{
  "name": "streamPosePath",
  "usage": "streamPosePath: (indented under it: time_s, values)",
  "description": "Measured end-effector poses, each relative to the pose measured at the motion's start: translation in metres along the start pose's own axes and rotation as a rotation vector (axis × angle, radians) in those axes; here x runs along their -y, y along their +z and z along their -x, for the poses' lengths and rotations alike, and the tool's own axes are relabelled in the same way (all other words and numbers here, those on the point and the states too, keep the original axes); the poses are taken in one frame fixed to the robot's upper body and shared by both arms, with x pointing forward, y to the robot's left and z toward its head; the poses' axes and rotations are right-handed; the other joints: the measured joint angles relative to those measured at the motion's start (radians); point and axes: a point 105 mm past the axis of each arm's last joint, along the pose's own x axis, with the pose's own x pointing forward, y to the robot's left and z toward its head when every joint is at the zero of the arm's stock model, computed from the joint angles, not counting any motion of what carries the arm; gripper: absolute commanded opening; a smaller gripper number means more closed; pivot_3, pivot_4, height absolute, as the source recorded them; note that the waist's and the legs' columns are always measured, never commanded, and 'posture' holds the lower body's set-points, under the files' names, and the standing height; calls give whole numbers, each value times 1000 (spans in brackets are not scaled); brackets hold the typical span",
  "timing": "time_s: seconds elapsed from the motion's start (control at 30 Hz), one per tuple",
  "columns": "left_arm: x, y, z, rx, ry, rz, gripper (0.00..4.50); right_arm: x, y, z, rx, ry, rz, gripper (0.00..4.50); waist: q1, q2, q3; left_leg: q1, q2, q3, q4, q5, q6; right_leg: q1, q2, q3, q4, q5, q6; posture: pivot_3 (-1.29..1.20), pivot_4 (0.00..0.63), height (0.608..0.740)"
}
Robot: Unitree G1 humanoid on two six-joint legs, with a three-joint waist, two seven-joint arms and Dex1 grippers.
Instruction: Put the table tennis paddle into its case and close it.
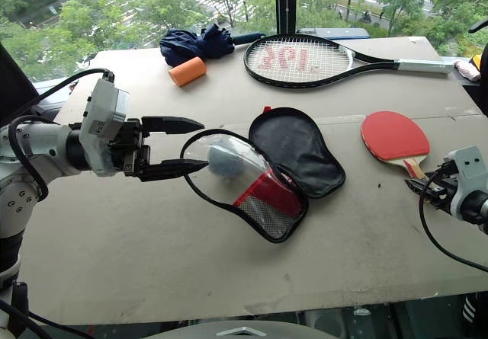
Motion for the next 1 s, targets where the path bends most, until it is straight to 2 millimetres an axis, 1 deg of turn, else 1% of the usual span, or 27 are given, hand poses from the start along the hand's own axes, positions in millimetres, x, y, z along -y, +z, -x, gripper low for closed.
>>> streamPosePath:
  time_s: [0.03,0.07,0.13,0.2,0.23,0.3,0.33,0.37,0.4,0.47,0.5,0.6,0.7,0.77,0.83,0.87,0.93,0.97,1.0]
  values:
    - [0,0,0,3,-1,1,3814,4,2,-1,5,-20,2,4363,0,0,0,0,0,0,0,0,0,0,0,0,0,0,0,0,150,740]
    - [0,1,-1,5,-2,0,3814,8,3,-1,3,-41,2,4444,0,0,0,0,0,0,0,0,0,0,0,0,0,0,0,0,150,740]
    - [0,2,-1,7,-3,-4,3814,12,-1,-3,-22,-62,-16,4444,1,0,0,0,0,0,0,0,0,0,0,0,0,0,0,0,150,740]
    - [1,2,-1,7,-5,-5,3814,14,-11,-6,-78,-70,-63,4444,0,0,0,0,0,0,0,0,0,0,0,0,0,0,0,0,150,740]
    - [1,2,-1,7,-9,-6,3814,15,-19,-8,-125,-78,-106,4172,0,0,0,0,0,0,0,0,0,0,0,0,0,0,0,0,150,740]
    - [1,3,-1,7,-12,-10,3814,16,-16,-11,-134,-82,-130,3568,-1,-1,0,0,0,0,0,0,0,0,0,0,0,0,0,0,150,740]
    - [1,3,-1,7,-12,-11,3814,18,-15,-12,-136,-92,-139,3055,-1,-1,0,0,0,0,0,0,0,0,0,0,0,0,0,0,150,740]
    - [1,3,-1,7,-14,-12,3814,20,-15,-12,-138,-101,-140,2718,-2,-1,0,0,0,0,0,0,0,0,0,0,0,0,0,0,150,740]
    - [1,3,-1,6,-16,-13,3814,21,-15,-12,-137,-104,-138,2158,-2,-1,0,0,0,0,0,0,0,0,0,0,0,0,0,0,150,740]
    - [1,4,-1,5,-18,-18,3814,18,-13,-14,-134,-86,-127,1222,-3,-1,0,0,0,0,0,0,0,0,0,0,0,0,0,0,150,740]
    - [1,4,0,3,-20,-23,3814,16,-12,-15,-132,-78,-119,1053,-3,-1,0,0,0,0,0,0,0,0,0,0,0,0,0,0,150,740]
    - [0,3,0,-6,-15,-26,3814,15,-12,-14,-134,-74,-111,1050,-2,-1,0,0,0,0,0,0,0,0,0,0,0,0,0,0,150,740]
    - [-2,1,1,-12,-4,-25,3814,7,-8,-14,-126,-46,-91,1050,-3,0,1,0,0,1,0,0,0,0,0,0,0,0,0,0,150,740]
    - [-3,-1,2,-17,5,-25,3814,-2,1,-16,-116,-29,-36,1049,-6,1,1,0,1,1,0,0,0,-1,1,1,1,0,0,0,150,740]
    - [-7,-5,5,-25,28,-16,3814,-24,20,-24,-100,4,80,1049,-14,2,2,-1,2,2,0,0,0,-2,2,2,2,0,0,0,150,740]
    - [-10,-7,6,-27,39,-7,3814,-41,36,-30,-75,43,136,1049,-20,2,3,-1,2,1,0,0,-1,-3,2,2,2,0,0,0,150,740]
    - [-12,-9,8,-30,50,0,3814,-71,63,-33,-2,117,212,1049,-24,2,3,-2,3,1,0,1,-1,-3,2,1,1,0,0,0,150,740]
    - [-12,-11,9,-32,55,5,3814,-89,74,-34,27,156,243,1049,-25,2,3,-2,3,0,0,1,-1,-4,3,0,1,0,0,0,150,740]
    - [-13,-13,10,-36,62,9,3814,-105,81,-35,36,195,257,1049,-25,2,3,-3,3,0,0,0,-1,-5,3,0,0,0,0,0,150,740]
